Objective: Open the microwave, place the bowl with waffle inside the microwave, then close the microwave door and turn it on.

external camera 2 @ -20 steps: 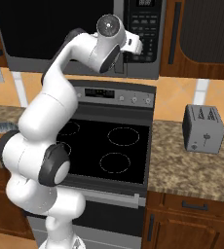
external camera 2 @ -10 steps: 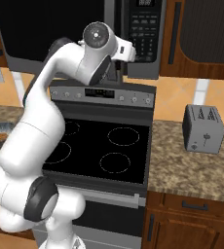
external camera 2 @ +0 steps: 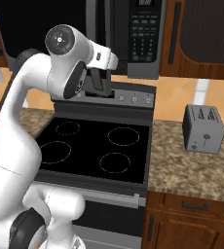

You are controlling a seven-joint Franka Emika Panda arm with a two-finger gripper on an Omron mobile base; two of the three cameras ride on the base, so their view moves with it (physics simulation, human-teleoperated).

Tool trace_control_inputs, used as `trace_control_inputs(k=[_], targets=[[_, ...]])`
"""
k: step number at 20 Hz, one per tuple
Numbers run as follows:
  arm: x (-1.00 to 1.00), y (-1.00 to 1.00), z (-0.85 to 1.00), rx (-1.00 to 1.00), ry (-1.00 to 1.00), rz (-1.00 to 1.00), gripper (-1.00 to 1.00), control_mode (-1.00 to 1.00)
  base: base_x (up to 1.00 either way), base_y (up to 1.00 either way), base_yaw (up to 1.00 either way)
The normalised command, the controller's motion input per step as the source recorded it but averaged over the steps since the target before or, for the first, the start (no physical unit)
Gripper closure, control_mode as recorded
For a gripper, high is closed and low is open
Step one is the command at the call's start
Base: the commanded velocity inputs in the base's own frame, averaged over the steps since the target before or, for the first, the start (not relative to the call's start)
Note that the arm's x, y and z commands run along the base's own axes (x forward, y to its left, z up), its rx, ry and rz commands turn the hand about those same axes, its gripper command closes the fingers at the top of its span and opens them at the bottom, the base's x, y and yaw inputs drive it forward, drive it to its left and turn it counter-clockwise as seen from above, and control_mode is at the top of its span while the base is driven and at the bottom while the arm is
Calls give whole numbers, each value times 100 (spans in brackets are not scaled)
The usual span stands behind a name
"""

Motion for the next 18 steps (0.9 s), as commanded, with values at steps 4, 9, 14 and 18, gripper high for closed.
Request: trace_control_inputs(k=[4,9,14,18], targets=[[-100,45,12,-4,1,0,100,-100,0,0,0],[-100,80,7,-10,1,0,100,-100,0,0,0],[-100,100,9,-14,1,-3,-100,-100,0,0,0],[-100,86,5,-12,0,-10,-100,-100,0,0,0]])
